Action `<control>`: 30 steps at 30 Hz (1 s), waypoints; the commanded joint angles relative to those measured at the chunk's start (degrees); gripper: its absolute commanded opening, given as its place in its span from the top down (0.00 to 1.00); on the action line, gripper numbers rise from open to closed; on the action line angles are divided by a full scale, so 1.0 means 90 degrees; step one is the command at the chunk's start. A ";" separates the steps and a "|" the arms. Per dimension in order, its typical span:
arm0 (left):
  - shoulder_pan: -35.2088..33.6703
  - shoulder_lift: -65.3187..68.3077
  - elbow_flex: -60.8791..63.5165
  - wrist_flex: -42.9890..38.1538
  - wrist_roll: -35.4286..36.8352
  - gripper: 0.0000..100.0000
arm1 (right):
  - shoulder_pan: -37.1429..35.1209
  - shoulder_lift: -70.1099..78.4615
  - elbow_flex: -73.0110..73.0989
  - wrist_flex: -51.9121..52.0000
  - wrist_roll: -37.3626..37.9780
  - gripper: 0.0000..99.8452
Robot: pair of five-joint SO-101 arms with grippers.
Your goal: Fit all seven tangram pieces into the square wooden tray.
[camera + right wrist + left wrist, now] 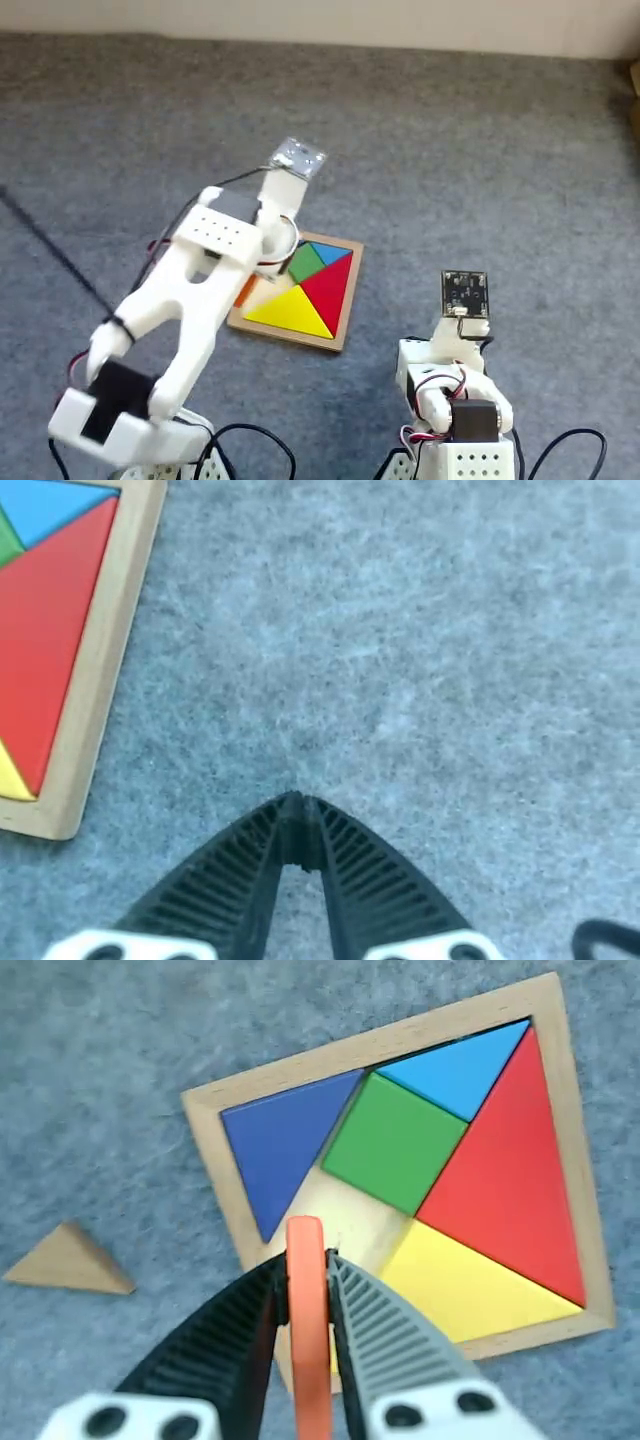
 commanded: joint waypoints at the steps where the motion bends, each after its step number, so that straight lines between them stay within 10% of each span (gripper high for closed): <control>1: 0.0239 0.0171 -0.0249 -0.0264 0.0039 1.00 | 0.0063 -0.0063 0.0943 0.0024 -0.0029 0.99; 30: -0.0630 0.0728 -0.0855 0.0147 0.0703 0.81 | 0.0073 -0.0063 0.0943 0.0024 -0.0039 0.99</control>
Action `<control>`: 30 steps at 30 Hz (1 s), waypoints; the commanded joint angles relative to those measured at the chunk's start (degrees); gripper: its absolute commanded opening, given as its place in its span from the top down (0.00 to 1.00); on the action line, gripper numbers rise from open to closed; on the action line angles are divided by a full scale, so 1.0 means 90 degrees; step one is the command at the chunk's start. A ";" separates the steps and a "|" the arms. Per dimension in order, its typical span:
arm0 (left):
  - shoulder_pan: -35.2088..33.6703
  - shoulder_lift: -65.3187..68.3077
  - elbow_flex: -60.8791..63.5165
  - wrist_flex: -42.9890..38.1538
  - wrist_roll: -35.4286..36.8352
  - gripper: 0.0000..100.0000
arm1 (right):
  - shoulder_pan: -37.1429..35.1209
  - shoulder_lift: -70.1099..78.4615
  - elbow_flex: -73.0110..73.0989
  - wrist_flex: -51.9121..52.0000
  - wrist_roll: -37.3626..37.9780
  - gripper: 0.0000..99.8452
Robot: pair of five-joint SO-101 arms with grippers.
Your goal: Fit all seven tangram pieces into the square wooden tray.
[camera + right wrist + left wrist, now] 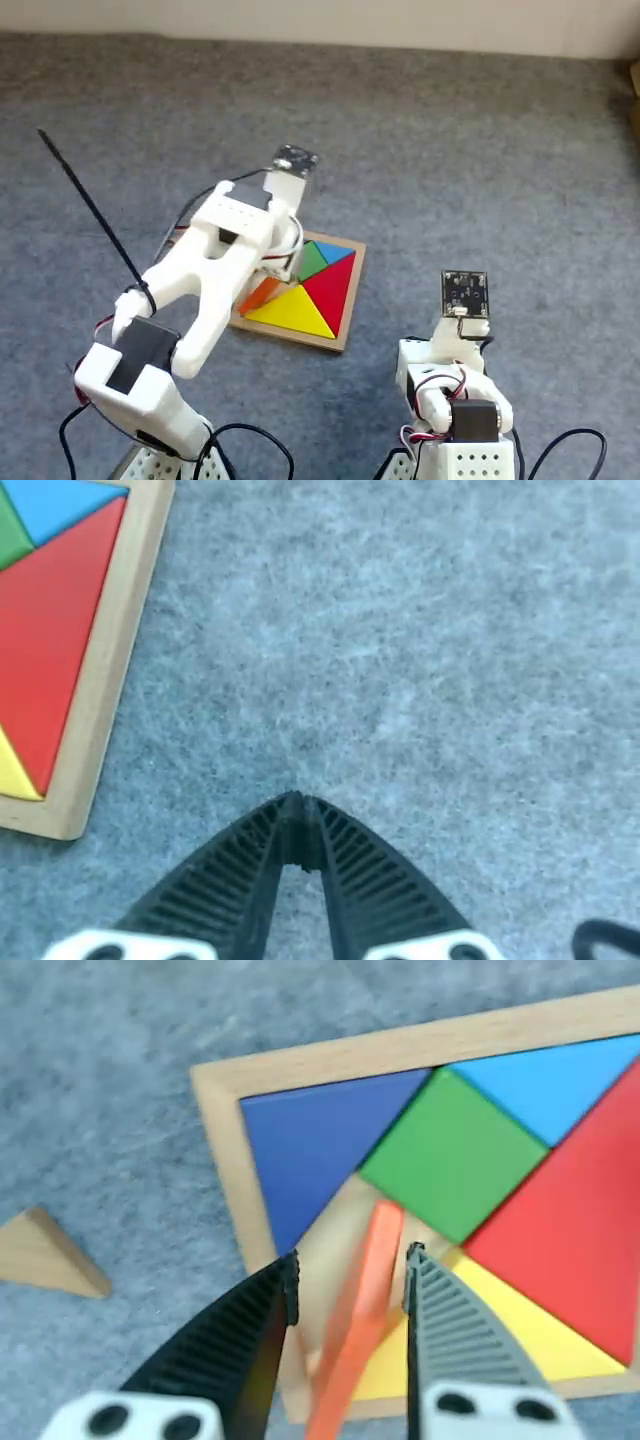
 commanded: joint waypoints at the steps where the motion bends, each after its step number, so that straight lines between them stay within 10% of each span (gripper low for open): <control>1: -0.0327 -0.0484 -0.0278 0.0117 0.0059 0.81 | 0.0073 -0.0063 0.0943 0.0024 -0.0039 0.99; 30: -0.0737 -0.1363 0.0825 0.0547 -0.0225 0.82 | 0.0073 -0.0063 0.0943 0.0024 -0.0039 0.99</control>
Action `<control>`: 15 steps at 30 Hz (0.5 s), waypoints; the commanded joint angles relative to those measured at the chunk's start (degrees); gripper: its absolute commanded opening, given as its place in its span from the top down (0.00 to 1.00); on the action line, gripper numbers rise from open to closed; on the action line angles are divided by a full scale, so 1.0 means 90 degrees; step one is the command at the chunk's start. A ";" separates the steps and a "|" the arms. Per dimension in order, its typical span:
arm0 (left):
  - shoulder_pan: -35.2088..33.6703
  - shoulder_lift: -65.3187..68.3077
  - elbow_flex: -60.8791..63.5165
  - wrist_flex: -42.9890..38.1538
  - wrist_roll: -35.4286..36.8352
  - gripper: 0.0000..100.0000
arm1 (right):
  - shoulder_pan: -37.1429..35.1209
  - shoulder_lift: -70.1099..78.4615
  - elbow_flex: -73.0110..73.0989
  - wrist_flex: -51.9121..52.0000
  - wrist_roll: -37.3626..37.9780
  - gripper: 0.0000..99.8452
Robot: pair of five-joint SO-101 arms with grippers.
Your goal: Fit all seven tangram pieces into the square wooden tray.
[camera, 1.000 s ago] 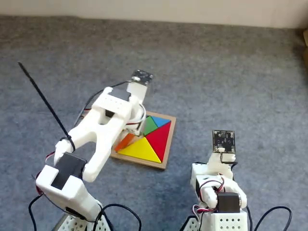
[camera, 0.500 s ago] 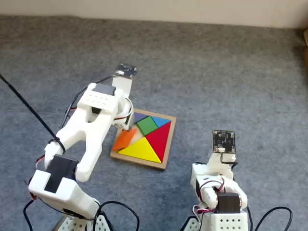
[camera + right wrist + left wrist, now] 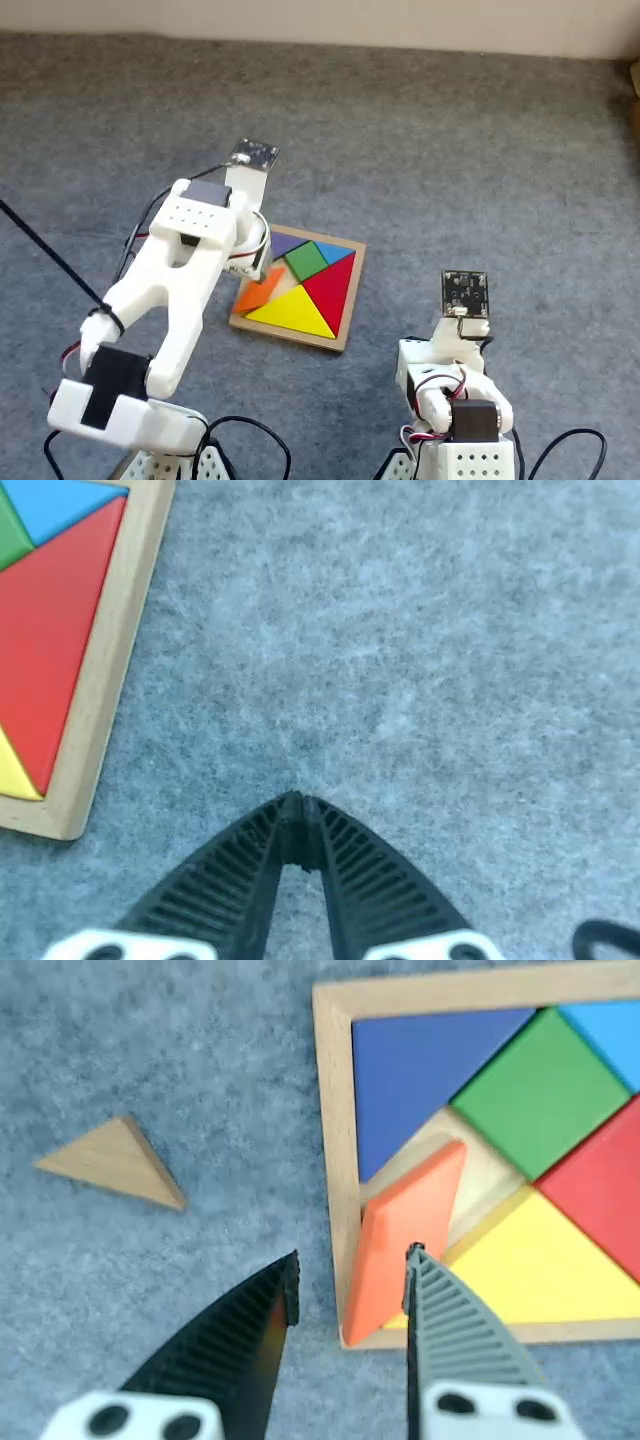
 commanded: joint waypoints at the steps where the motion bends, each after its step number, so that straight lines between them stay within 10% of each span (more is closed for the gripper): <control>1: -0.0103 -0.0308 0.0210 0.0029 -0.0088 0.82 | 0.0073 -0.0063 0.0943 0.0024 -0.0039 0.99; 15: -0.0044 -0.0337 0.0796 -0.1094 0.0264 0.82 | 0.0073 -0.0063 0.0943 0.0024 -0.0039 0.99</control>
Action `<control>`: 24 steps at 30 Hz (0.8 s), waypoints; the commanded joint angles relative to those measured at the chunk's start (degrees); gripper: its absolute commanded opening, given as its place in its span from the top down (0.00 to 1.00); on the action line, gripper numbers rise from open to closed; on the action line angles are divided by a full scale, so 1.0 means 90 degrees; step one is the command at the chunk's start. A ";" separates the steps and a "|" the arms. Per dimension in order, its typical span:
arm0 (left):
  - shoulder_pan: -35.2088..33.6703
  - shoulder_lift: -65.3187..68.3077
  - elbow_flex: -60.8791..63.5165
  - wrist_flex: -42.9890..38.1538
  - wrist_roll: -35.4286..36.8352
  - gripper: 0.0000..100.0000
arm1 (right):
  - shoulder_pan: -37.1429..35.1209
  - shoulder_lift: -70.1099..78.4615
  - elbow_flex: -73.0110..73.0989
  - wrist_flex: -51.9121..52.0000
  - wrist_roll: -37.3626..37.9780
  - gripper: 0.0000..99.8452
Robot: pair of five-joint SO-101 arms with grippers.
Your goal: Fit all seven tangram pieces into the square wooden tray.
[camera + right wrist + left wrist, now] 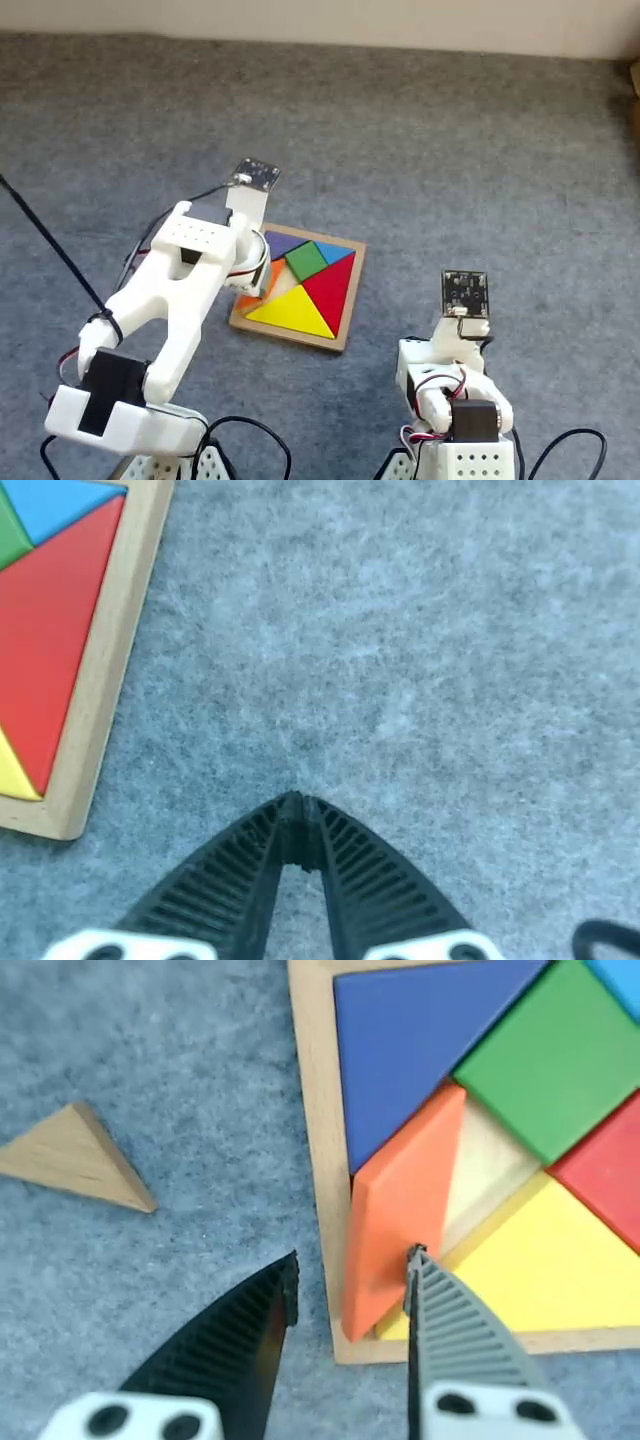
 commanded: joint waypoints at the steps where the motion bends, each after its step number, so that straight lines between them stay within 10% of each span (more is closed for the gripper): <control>1: -0.0063 -0.0269 -0.0015 -0.0225 0.0371 0.82 | 0.0073 -0.0063 0.0943 0.0024 -0.0039 0.99; 24: -0.0474 -0.0278 -0.0542 0.0420 0.0352 0.82 | 0.0073 -0.0063 0.0943 0.0024 -0.0039 0.99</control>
